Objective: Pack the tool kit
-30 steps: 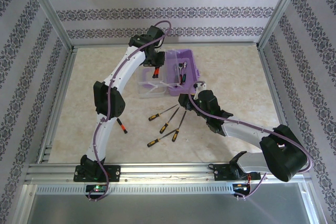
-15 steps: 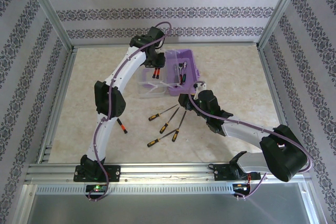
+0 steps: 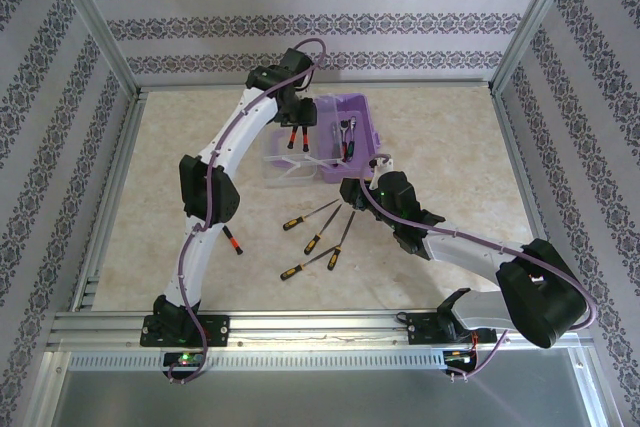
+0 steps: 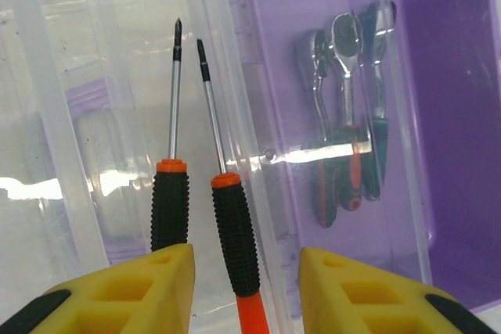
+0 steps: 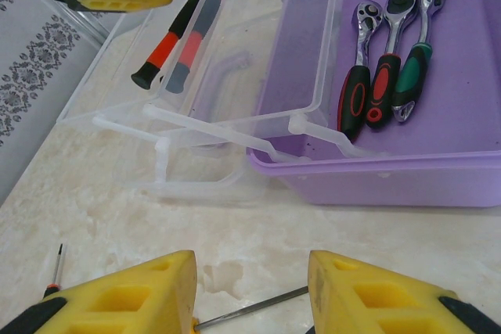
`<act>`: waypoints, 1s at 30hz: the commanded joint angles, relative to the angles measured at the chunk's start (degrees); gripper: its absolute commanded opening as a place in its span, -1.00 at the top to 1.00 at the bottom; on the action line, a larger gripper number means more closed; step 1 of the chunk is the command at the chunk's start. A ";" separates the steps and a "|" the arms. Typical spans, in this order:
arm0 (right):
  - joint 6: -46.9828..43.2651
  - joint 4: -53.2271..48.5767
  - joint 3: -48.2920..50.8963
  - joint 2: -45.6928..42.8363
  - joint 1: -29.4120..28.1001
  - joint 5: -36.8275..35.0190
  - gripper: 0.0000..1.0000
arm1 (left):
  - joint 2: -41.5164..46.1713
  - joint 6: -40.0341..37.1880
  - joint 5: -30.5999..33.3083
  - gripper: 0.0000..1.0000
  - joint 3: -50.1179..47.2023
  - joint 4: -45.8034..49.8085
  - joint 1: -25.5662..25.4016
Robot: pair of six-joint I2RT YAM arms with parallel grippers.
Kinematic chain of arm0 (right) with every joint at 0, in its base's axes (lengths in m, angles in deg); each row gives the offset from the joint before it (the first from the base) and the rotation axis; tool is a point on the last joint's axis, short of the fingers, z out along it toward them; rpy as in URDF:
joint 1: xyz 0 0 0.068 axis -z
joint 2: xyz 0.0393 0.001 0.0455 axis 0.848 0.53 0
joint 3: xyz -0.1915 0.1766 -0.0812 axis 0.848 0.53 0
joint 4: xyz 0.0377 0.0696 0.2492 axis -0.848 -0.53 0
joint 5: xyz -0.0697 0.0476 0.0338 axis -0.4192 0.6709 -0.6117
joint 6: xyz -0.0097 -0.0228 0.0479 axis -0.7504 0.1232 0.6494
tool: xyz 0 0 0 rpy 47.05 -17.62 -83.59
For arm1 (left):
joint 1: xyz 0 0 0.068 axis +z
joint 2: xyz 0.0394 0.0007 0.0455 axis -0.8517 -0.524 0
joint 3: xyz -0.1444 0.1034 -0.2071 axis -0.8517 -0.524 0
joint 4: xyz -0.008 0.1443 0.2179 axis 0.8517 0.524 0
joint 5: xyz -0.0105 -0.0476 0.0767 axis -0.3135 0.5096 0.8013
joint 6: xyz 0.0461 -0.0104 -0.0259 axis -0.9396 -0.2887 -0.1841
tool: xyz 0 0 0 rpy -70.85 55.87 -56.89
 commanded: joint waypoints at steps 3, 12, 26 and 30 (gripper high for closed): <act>0.17 0.37 0.03 -1.16 0.60 0.01 0.14 | 8.22 -0.76 2.14 0.21 1.03 2.82 0.30; -0.09 0.56 0.16 -1.34 0.06 -0.33 0.14 | 42.79 3.37 11.98 0.11 -52.13 -18.30 2.11; -10.70 0.53 -4.70 3.54 -8.77 3.43 -0.11 | 61.75 15.72 7.92 0.14 -100.73 -30.94 9.26; -14.18 -0.72 -7.07 6.24 -12.51 3.00 -0.20 | 59.94 17.98 5.86 0.16 -105.19 -36.35 9.17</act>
